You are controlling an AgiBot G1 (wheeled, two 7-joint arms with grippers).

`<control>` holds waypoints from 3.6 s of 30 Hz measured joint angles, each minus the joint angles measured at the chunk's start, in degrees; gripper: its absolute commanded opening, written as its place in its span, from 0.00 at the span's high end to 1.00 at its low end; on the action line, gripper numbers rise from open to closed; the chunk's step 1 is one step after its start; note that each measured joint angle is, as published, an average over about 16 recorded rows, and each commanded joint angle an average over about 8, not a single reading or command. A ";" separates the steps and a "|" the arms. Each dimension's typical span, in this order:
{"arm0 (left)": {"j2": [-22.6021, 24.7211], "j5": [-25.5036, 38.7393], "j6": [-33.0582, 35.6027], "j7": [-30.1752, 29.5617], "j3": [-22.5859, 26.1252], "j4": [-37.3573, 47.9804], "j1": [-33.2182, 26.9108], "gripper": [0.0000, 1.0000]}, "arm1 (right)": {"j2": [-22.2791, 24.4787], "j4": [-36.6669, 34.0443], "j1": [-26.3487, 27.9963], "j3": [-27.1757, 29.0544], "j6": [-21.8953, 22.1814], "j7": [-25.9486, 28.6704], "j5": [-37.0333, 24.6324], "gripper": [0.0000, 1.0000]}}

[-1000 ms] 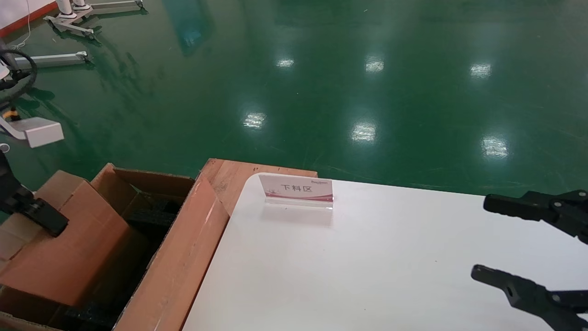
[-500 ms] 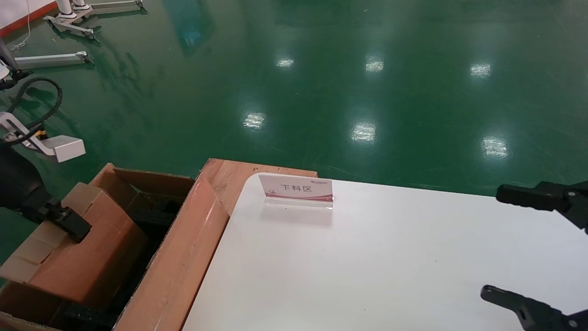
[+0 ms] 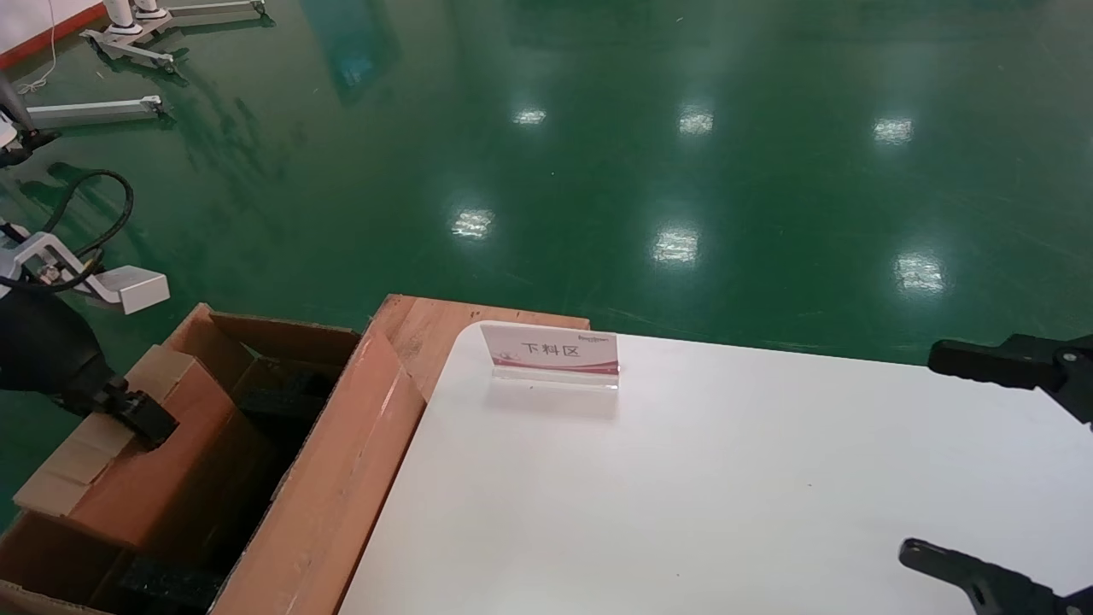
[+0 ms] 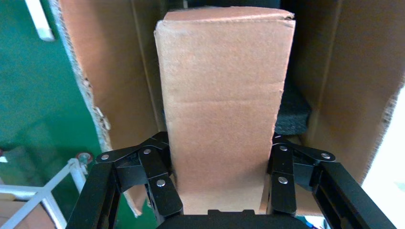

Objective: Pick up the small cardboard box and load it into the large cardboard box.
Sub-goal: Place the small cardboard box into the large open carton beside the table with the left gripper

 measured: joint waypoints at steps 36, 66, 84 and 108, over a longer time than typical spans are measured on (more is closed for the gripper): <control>5.56 -3.00 -4.46 8.53 -2.29 18.54 13.80 1.00 | 0.05 0.00 0.03 -0.12 0.05 -0.06 0.08 0.00; 5.09 -2.36 -7.06 7.06 -1.83 22.00 20.60 1.00 | 0.09 0.00 0.05 -0.21 0.09 -0.11 0.15 0.00; 4.68 -2.20 -7.08 6.01 -1.74 22.25 22.32 0.00 | 0.10 -0.02 0.04 -0.26 0.12 -0.12 0.18 0.00; 4.67 -2.04 -6.95 6.14 -1.71 22.20 22.03 0.00 | 0.10 -0.02 0.04 -0.23 0.12 -0.12 0.18 0.00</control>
